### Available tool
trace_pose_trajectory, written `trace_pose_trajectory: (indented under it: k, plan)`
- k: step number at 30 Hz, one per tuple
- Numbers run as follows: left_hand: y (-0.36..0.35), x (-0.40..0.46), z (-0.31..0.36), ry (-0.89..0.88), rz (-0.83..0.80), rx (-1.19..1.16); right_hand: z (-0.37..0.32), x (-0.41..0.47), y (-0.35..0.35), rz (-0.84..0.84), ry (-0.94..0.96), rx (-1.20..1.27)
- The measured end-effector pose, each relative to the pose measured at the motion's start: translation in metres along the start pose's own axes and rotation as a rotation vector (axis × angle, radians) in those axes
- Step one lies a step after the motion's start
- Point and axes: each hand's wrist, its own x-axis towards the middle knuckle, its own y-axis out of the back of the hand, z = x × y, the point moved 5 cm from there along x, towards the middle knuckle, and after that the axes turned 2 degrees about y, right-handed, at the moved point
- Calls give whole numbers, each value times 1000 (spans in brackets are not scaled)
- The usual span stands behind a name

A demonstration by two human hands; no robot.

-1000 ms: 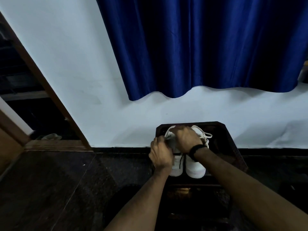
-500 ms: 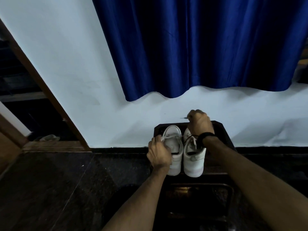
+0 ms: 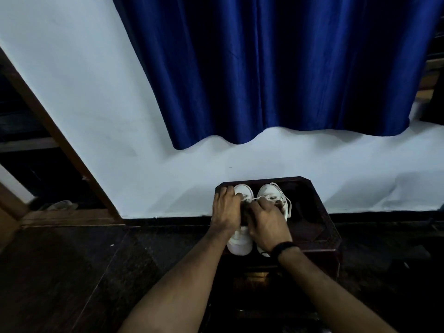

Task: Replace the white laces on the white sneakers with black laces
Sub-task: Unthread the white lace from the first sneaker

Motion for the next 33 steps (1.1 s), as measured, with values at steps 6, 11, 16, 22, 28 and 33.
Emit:
trace_pose_trajectory:
  k: [6,11,16,22,28,33]
  plan:
    - [-7,-1,-12,136,102,-220,-9,3,-9,54,-59,-113]
    - [-15,1,-23,249,96,-471,-7,1,-15,67,-159,42]
    - [-10,13,-13,158,-67,-216,1,7,-17,-48,-293,197]
    - [-15,29,-17,439,-254,-602,-3,4,-17,-48,-283,127]
    - [-10,28,-26,556,-316,-706,-2,9,-20,-73,-284,81]
    - [-5,31,-25,418,-325,-571,-6,12,-14,-53,-210,-57]
